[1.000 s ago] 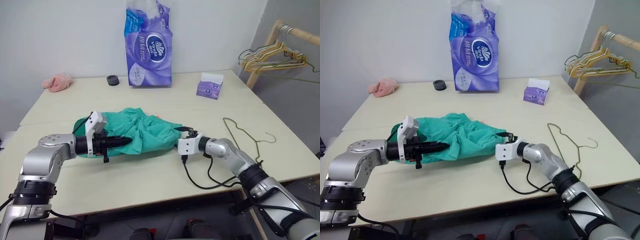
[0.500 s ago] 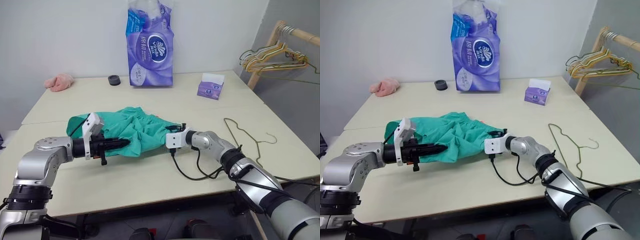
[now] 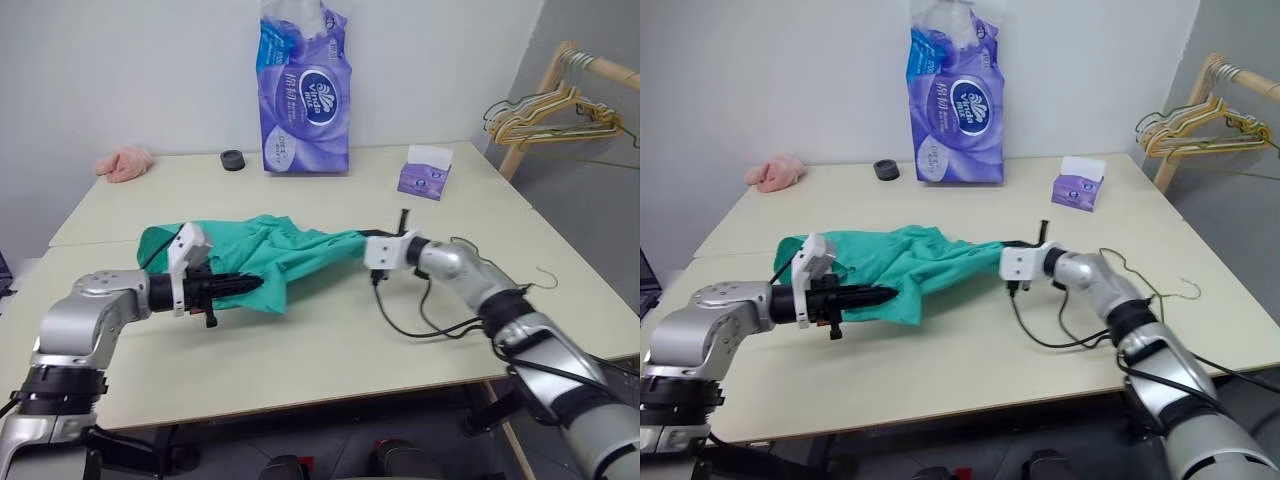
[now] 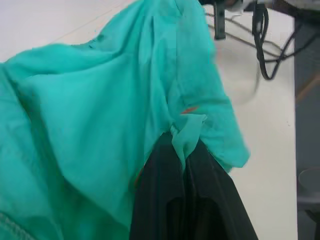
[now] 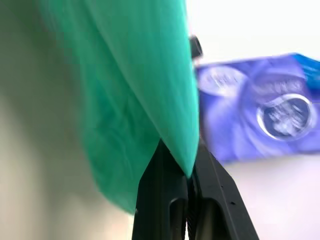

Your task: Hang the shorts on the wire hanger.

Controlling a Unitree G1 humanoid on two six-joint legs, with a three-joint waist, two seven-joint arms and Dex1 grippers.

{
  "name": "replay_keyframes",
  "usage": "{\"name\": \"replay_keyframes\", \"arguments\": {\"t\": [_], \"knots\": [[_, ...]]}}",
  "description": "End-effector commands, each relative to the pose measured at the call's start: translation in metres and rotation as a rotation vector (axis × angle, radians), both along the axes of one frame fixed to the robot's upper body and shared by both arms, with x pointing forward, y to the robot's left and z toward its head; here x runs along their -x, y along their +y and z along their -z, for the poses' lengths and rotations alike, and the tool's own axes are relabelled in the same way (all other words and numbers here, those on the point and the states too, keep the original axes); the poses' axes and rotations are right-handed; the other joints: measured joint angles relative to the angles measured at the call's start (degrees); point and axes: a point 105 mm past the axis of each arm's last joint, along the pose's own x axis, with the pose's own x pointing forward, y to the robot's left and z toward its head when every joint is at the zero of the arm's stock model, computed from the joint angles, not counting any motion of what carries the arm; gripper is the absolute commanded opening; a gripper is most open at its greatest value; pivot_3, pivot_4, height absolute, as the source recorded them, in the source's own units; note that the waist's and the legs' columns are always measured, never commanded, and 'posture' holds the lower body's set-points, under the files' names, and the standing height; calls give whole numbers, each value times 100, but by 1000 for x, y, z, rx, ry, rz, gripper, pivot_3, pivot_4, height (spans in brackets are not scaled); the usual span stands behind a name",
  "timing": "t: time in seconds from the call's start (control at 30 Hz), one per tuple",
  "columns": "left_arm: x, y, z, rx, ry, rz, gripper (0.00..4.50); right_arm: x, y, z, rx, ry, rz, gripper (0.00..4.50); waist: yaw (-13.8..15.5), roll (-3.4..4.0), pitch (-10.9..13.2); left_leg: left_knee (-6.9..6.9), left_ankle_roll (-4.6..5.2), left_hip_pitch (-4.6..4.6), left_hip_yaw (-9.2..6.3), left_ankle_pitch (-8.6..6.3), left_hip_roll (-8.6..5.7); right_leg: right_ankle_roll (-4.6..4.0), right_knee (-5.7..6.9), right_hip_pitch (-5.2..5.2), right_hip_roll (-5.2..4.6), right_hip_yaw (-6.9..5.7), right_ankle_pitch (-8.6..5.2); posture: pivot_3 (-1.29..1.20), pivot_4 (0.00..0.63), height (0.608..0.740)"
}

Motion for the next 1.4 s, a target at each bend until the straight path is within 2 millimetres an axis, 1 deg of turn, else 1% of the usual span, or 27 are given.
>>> {"name": "replay_keyframes", "arguments": {"t": [0.03, 0.1, 0.2, 0.23, 0.3, 0.37, 0.4, 0.47, 0.5, 0.6, 0.67, 0.73, 0.8, 0.87, 0.9, 0.97, 1.03, 1.07, 1.1, 1.17, 1.2, 1.23, 1.27, 1.3, 1.33, 1.37, 1.4], "knots": [[-5, -9, -10, -11, -42, 60, 0, 9, -33, -31, 13, 3, 47, 38, -22, 2, 2, -1, 0, 0, -1, 0, 1, 0, 0, 0, 1, 0, 0, -64, 14, 740], [-6, -21, -8, -15, -40, 124, 0, 28, -51, -36, 80, 65, 48, 38, -37, 9, 6, -2, 1, 1, 0, -1, 1, 6, 2, 0, 3, 0, -5, -75, 16, 740], [-1, -36, -3, -27, -29, 219, 0, 58, -58, -37, 136, 177, 32, 38, -49, 23, 15, -1, 2, -1, 1, -1, 0, 10, 0, 0, 4, 2, -10, -96, 20, 740], [2, -41, -1, -32, -21, 252, 0, 68, -58, -35, 156, 224, 18, 38, -80, 24, 15, -1, 2, -1, 0, -1, 1, 10, 3, 0, 5, 1, -11, -99, 21, 740], [14, -50, 5, -63, 11, 365, 0, 99, -54, -35, 149, 378, -32, 38, -113, 25, 16, -3, 3, 6, 9, -2, 1, 17, 4, 0, 16, 5, -19, -104, 22, 740], [24, -51, 8, -98, 30, 449, 0, 127, -50, -40, 141, 506, -83, 38, -129, 28, 21, -5, 4, 5, 0, -3, 1, 15, 7, 0, 20, -1, -40, -114, 25, 740], [27, -50, 5, -106, 36, 477, 0, 139, -48, -45, 130, 559, -105, 38, -140, 30, 24, -6, 4, 8, 1, -3, 2, 15, 10, -1, 27, 0, -42, -114, 25, 740], [27, -48, -1, -115, 29, 510, 0, 155, -46, -56, 111, 629, -122, 38, -161, 33, 40, -5, 4, 10, -3, -4, 7, 13, 12, -1, 38, -5, -45, -118, 26, 740], [22, -46, -6, -102, 17, 490, 0, 158, -45, -59, 103, 645, -119, 38, -160, 31, 44, -6, 4, 11, -4, -4, 6, 11, 12, -1, 42, -6, -47, -118, 26, 740], [10, -44, -8, -84, -4, 439, 0, 156, -41, -61, 67, 654, -94, 38, -162, 24, 48, -4, 4, 17, -9, -4, 8, 4, 6, 8, 44, -15, -53, -121, 24, 740], [8, -45, -1, -96, -30, 423, 0, 149, -38, -56, 52, 634, -72, 38, -163, 24, 49, -5, 3, 22, -1, -5, 8, 0, -1, 12, 44, -12, -55, -115, 25, 740], [13, -46, 7, -67, 5, 397, 0, 141, -34, -50, 39, 613, -53, 38, -165, 23, 49, -7, 2, 20, 2, -5, 9, 0, -3, 10, 44, -5, -56, -111, 25, 740], [13, -45, 11, -45, 22, 345, 0, 136, -30, -47, 30, 588, -42, 38, -174, 21, 53, -7, 1, 15, 4, -6, 16, 1, 1, 3, 43, 2, -56, -108, 26, 740], [4, -43, 13, -25, -4, 251, 451, 131, -28, -46, 34, 555, -33, 0, -163, 16, 61, -5, 1, 5, 2, -6, 19, 1, 9, -9, 43, 1, -56, -98, 26, 740], [7, -40, 17, -41, -2, 252, 641, 129, -27, -45, 37, 544, -30, 0, -152, 11, 66, -2, 1, 1, 1, -6, 23, 1, 14, -15, 43, 1, -56, -98, 26, 740], [12, -28, 24, -98, -12, 238, 1223, 129, -25, -43, 43, 536, -31, 0, -140, 8, 68, -1, 1, -7, 0, -6, 23, 1, 18, -25, 42, 0, -56, -98, 26, 740], [8, -14, 24, -151, -48, 192, 1824, 129, -23, -42, 46, 535, -32, 0, -135, 7, 69, -4, 1, -6, 2, -6, 23, 1, 18, -29, 42, 2, -55, -84, 26, 740], [1, -6, 20, -165, -73, 154, 2163, 128, -23, -41, 46, 535, -31, 0, -114, 7, 70, -4, 0, -8, 2, -6, 25, 0, 20, -32, 42, 1, -55, -84, 26, 740], [-8, 4, 7, -164, -105, 103, 2419, 127, -23, -40, 50, 533, -24, 0, -92, 4, 71, -4, 0, -9, 1, -6, 24, 0, 21, -35, 42, 0, -55, -84, 26, 740], [-16, 16, -13, -149, -142, 53, 2419, 125, -24, -38, 55, 532, -16, 0, -54, -8, 81, -2, 0, -9, 1, -6, 21, 0, 25, -36, 43, -4, -55, -75, 23, 740], [-15, 17, -24, -120, -141, 52, 2419, 125, -24, -37, 58, 532, -13, 0, -40, -13, 84, -2, 0, -10, 1, -6, 18, 0, 26, -38, 44, -6, -55, -75, 23, 740], [-13, 7, -43, -25, -132, 74, 2419, 123, -25, -36, 70, 522, -8, 0, -34, -17, 86, -2, 0, -11, 1, -6, 19, 0, 26, -38, 44, -7, -55, -74, 22, 740], [-8, -4, -57, 52, -115, 106, 2419, 122, -26, -36, 81, 512, -5, 0, -24, -18, 87, -3, 0, -12, 1, -6, 20, 0, 23, -38, 44, -8, -55, -74, 22, 740], [-4, -12, -65, 101, -98, 130, 2419, 121, -26, -36, 88, 504, -3, 0, -12, -22, 89, -2, 0, -15, 2, -6, 20, 0, 24, -38, 43, -10, -55, -74, 22, 740], [-2, -16, -69, 125, -86, 141, 2419, 121, -26, -35, 93, 499, -2, 0, -9, -21, 89, -1, 0, -19, 1, -6, 23, 1, 22, -39, 35, -10, -56, -74, 22, 740], [1, -23, -66, 119, -65, 163, 2419, 120, -26, -35, 104, 484, -3, 0, -10, -20, 88, -1, 0, -20, 4, -6, 19, 7, 22, -39, 23, -8, -59, -76, 20, 740], [2, -28, -62, 110, -44, 171, 2594, 118, -26, -35, 124, 456, -3, 0, -21, -18, 88, -1, 0, -17, 15, -6, 14, 10, 23, -38, 19, -7, -60, -79, 21, 740]]}}
